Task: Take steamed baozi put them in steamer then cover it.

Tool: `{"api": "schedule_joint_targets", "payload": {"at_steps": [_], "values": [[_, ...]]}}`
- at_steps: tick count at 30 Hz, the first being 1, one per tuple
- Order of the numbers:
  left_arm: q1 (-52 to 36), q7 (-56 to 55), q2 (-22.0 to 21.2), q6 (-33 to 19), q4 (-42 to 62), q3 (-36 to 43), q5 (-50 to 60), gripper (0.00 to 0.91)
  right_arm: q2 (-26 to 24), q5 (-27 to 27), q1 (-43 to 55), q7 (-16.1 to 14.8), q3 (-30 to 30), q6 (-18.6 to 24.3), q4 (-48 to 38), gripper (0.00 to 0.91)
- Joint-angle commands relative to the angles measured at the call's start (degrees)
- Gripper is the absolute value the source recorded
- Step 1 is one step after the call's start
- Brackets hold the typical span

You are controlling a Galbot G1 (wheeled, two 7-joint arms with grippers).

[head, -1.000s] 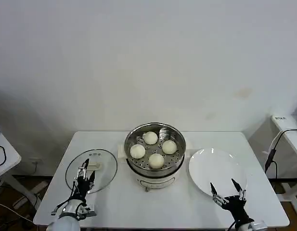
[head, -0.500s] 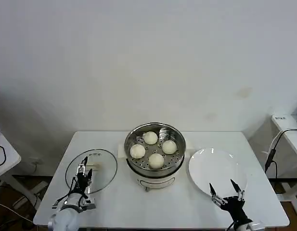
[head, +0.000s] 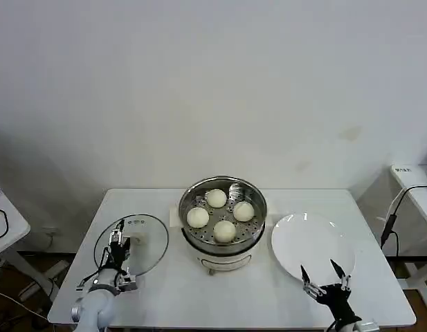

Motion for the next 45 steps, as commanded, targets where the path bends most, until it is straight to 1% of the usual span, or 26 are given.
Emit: {"api": "schedule_joint_targets", "payload": {"at_steps": [1, 10, 20, 21, 22, 23, 24, 25, 27, 28, 29, 30, 45], "values": [[-3.14, -0.93, -0.35, 0.95, 3.47, -0.06, -0.05, 0.907, 0.16, -0.14, -0.03, -0.11, 0.21, 0.18, -0.20, 0.907], [-4.71, -1.71, -0.92, 1.70, 5.01, 0.55, -1.04, 0.907, 0.54, -0.49, 0.02, -0.22, 0.23, 0.70, -1.17, 0.907], [-6.29, -3.15, -1.09, 2.05, 8.99, 0.79, -2.02, 0.907, 0.98, -0.90, -0.05, -0.42, 0.03, 0.94, -1.53, 0.907], [-6.40, -2.98, -1.09, 2.10, 9.23, 0.75, -2.11, 0.897, 0.97, -0.90, -0.05, -0.41, 0.07, 0.95, -1.59, 0.907], [-6.38, -2.81, -1.01, 2.04, 9.23, 0.77, -2.10, 0.856, 0.96, -0.90, -0.04, -0.41, 0.08, 0.94, -1.62, 0.907], [-6.29, -2.72, -0.86, 1.99, 9.18, 0.83, -2.22, 0.746, 0.92, -0.88, -0.08, -0.43, 0.12, 0.95, -1.60, 0.907], [-6.33, -2.96, -0.85, 1.99, 9.25, 0.79, -2.64, 0.615, 0.83, -0.85, -0.15, -0.43, 0.15, 0.97, -1.55, 0.907], [-6.33, -3.03, -0.95, 1.99, 9.25, 0.73, -2.86, 0.544, 0.81, -0.84, -0.18, -0.44, 0.18, 0.98, -1.53, 0.907], [-6.31, -3.20, -1.03, 1.83, 9.25, 0.69, -3.01, 0.302, 0.41, -0.81, -0.54, -0.44, 0.32, 1.05, -1.52, 0.907], [-6.32, -3.19, -1.06, 1.77, 9.26, 0.70, -3.08, 0.151, 0.28, -0.80, -0.66, -0.45, 0.37, 1.10, -1.53, 0.907], [-6.34, -3.43, -1.10, 1.45, 9.40, 0.71, -3.18, 0.060, -0.03, -0.78, -0.82, -0.46, 0.64, 1.19, -1.61, 0.907], [-6.37, -3.51, -1.20, 1.30, 9.43, 0.69, -3.30, 0.000, -0.08, -0.75, -0.93, -0.45, 0.79, 1.22, -1.66, 0.907], [-5.90, -3.97, -2.17, 1.92, 8.14, 0.81, -3.32, 0.000, -0.63, 0.18, -2.14, -0.36, 2.50, 1.09, -0.90, 0.907]]}}
